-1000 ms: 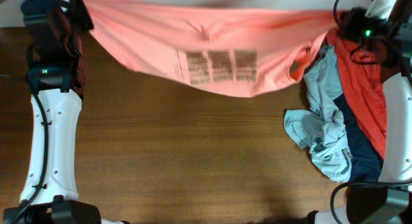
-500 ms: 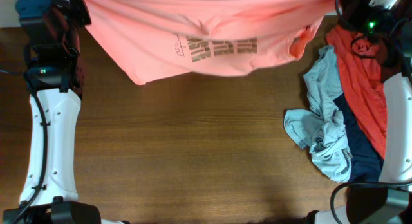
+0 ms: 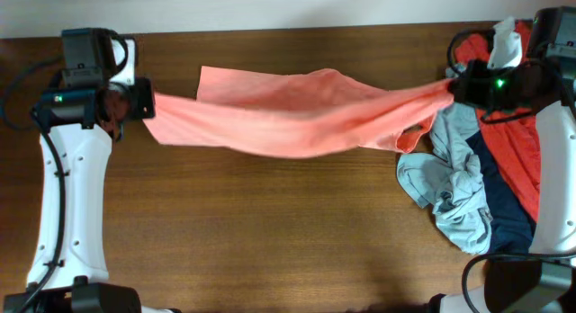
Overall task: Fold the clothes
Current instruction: 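Lower the shirt back onto the table with both grippers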
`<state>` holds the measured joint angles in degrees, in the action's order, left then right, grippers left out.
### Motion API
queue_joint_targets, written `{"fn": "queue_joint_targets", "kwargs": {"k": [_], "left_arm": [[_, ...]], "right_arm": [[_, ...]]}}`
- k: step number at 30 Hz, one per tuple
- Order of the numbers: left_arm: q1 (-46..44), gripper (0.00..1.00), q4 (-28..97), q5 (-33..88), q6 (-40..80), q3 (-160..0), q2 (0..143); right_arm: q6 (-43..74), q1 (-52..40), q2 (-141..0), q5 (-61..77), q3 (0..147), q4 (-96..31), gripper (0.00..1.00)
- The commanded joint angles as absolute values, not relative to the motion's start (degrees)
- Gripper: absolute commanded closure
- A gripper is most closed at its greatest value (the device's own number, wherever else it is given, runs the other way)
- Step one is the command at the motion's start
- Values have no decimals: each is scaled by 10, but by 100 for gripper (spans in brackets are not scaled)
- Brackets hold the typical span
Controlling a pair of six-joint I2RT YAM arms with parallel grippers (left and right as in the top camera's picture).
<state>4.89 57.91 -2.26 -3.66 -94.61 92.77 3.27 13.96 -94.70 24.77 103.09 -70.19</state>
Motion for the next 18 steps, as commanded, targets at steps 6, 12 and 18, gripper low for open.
{"fn": "queue_joint_targets", "kwargs": {"k": [6, 12, 18], "left_arm": [[52, 100, 666, -12, -24, -949, 920], [52, 100, 667, -1, -6, -878, 920], [51, 93, 665, 3, -7, -810, 920]], "right_arm": [[-26, 146, -945, 215, 1015, -795, 96], [-28, 146, -945, 172, 964, -835, 96], [-28, 146, -945, 172, 867, -824, 95]]}}
